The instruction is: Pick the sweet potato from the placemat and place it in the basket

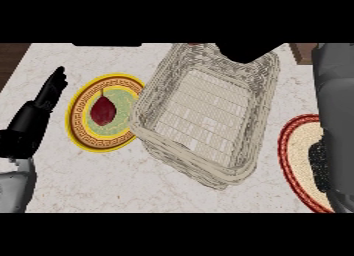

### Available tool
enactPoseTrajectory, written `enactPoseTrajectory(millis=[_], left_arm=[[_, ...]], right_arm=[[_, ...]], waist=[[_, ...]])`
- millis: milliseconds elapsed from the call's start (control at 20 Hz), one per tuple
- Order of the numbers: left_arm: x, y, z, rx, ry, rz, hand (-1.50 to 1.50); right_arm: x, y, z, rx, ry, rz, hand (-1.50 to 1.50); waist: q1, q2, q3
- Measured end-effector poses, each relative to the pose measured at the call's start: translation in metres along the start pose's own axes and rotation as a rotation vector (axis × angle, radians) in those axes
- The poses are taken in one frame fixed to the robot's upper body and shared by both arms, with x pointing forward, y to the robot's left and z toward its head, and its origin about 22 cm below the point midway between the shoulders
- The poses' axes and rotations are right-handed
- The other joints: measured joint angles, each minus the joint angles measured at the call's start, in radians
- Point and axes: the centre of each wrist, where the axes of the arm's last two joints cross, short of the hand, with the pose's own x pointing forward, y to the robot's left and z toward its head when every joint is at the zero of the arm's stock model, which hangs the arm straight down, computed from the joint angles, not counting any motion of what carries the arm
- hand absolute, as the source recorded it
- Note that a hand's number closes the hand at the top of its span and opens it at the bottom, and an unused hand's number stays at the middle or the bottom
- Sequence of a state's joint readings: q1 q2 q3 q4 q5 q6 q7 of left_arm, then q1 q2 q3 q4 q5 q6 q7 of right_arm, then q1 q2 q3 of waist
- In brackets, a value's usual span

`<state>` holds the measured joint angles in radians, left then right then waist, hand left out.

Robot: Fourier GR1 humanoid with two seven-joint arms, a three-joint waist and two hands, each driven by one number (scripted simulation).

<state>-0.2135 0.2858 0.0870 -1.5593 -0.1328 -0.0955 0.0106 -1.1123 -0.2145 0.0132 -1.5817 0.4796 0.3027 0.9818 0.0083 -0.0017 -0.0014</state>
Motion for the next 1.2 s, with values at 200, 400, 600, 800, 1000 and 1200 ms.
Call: enactPoseTrajectory(millis=[200,400,600,800,1000,1200], left_arm=[[0.001,0.000,0.002,-0.001,-0.003,0.001,0.00],[0.001,0.004,0.006,0.001,-0.004,-0.003,0.00],[-0.005,-0.001,0.006,0.005,0.002,0.001,0.00],[0.000,0.001,0.003,0.003,-0.003,-0.002,0.00],[-0.003,0.001,0.004,0.005,-0.002,-0.001,0.00],[0.000,0.003,0.005,0.002,-0.007,0.001,0.00]], right_arm=[[0.003,0.019,-0.013,0.061,0.053,0.026,1.50],[0.001,0.029,-0.021,0.089,0.094,0.149,1.50],[-0.006,0.028,-0.029,0.096,0.116,0.268,1.50],[-0.007,0.035,-0.034,0.149,0.122,0.347,-1.50],[-0.013,0.043,-0.033,0.222,0.124,0.312,-1.50],[-0.007,0.047,-0.033,0.255,0.115,0.257,-1.50]], waist=[[0.001,0.000,0.000],[-0.002,-0.002,0.000],[-0.008,-0.001,0.000],[-0.007,-0.001,0.000],[-0.008,-0.001,0.001],[-0.006,-0.001,0.001]])
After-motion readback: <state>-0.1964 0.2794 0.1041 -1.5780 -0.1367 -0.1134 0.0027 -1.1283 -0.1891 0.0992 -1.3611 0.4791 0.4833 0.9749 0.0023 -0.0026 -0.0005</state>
